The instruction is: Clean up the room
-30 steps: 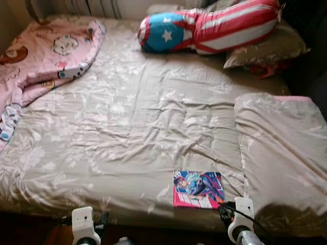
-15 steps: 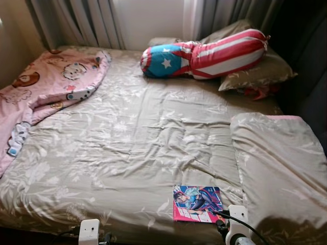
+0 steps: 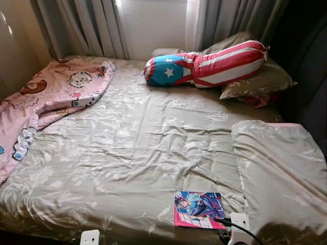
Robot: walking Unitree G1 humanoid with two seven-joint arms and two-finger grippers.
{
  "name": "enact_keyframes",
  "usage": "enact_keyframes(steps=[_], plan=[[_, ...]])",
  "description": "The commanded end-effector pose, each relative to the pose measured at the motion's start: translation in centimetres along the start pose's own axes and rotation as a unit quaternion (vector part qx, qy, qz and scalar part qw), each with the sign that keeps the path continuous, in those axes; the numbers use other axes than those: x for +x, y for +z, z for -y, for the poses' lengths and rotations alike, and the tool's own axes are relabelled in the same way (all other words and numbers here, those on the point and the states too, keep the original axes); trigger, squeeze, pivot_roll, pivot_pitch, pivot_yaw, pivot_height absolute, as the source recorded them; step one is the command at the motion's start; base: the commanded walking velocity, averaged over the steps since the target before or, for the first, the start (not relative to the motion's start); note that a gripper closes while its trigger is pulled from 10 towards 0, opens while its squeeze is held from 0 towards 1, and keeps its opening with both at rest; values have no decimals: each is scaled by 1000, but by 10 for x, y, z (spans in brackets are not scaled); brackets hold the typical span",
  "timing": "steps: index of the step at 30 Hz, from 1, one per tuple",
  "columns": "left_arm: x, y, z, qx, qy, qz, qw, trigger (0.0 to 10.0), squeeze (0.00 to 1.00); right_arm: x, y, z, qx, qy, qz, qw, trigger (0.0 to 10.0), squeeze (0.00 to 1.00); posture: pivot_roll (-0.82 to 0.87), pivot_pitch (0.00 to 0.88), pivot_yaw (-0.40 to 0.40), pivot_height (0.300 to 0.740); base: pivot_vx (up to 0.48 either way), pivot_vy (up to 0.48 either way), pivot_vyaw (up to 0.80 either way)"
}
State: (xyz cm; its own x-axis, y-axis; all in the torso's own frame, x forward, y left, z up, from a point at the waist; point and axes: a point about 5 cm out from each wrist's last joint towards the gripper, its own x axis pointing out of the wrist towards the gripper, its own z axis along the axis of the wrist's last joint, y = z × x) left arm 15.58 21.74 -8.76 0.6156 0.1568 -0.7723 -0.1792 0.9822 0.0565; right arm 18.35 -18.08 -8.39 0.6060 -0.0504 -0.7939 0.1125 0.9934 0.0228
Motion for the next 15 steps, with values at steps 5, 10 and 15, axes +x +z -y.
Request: enact_keyframes(steps=[5, 10, 15], plan=[[-2, -8, -9, 2, 14, -26, 1000, 10000, 0, -1, -5, 1, -11, -7, -5, 1000, 10000, 0, 4, 0, -26, 740, 0, 0, 728], [-1, -4, -11, 22, 15, -23, 999, 10000, 0, 0, -2, -3, 1, -4, -4, 1000, 10000, 0, 3, 54, -19, 740, 0, 0, 450], [0, -4, -11, 29, 14, -28, 999, 10000, 0, 1, 1, -5, 6, -4, -1, 1000, 10000, 0, 2, 107, -20, 740, 0, 0, 0]])
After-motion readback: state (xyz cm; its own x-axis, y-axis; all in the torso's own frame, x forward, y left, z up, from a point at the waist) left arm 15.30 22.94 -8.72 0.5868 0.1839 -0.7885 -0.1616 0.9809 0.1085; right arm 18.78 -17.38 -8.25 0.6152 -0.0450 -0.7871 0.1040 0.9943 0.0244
